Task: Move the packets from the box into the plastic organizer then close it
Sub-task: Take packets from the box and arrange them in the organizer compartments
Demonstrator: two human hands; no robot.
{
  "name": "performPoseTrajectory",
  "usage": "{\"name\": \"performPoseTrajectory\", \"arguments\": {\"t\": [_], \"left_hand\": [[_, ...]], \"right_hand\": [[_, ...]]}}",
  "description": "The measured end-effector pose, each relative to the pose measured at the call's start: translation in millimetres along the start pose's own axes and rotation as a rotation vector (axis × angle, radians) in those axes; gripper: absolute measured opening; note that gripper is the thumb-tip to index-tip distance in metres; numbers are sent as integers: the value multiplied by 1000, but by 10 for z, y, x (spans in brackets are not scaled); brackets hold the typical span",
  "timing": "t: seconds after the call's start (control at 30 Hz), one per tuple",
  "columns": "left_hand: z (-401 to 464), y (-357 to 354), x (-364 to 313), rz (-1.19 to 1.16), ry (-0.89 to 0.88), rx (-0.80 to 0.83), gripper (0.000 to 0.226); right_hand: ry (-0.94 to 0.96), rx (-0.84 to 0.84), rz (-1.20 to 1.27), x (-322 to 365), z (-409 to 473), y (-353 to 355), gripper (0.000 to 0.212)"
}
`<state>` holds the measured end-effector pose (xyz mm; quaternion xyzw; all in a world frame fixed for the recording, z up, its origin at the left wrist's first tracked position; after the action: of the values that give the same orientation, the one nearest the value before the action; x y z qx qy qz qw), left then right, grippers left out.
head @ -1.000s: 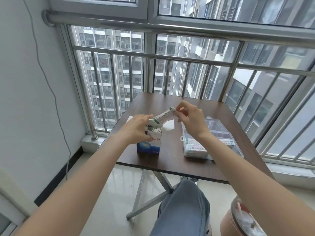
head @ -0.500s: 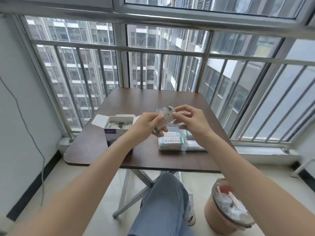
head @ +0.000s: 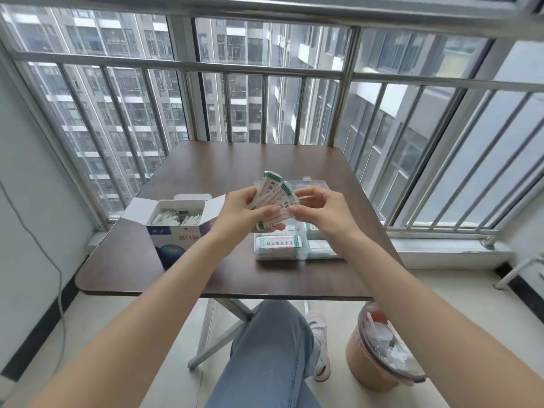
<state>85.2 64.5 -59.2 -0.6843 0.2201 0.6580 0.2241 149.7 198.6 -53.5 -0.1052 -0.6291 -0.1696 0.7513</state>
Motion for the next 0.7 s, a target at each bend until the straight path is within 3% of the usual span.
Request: {"name": "performPoseTrajectory", "arguments": {"t": [0.3,0.57,0.7], "left_hand": [[100,11,160,67,-1,-51,24],[194,17,257,70,44,-28,10],[239,130,270,143,12,-166,8]], "right_hand": [[-48,-12,-64,-154,54,25,26],[-84,-46,-135,-239,97,111,21],[-106,-68,-142,-301,131,155,19]]}}
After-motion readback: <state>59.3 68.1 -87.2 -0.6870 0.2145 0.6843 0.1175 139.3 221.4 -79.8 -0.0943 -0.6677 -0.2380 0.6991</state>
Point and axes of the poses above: each hand's wrist, its own z-axis towards the middle knuckle, its own y-axis out of the back of the hand, x = y × z, the point moved 8 cm from there along z, towards the middle knuckle, and after that the axes turned 6 degrees about y, right-handed, at the moved point
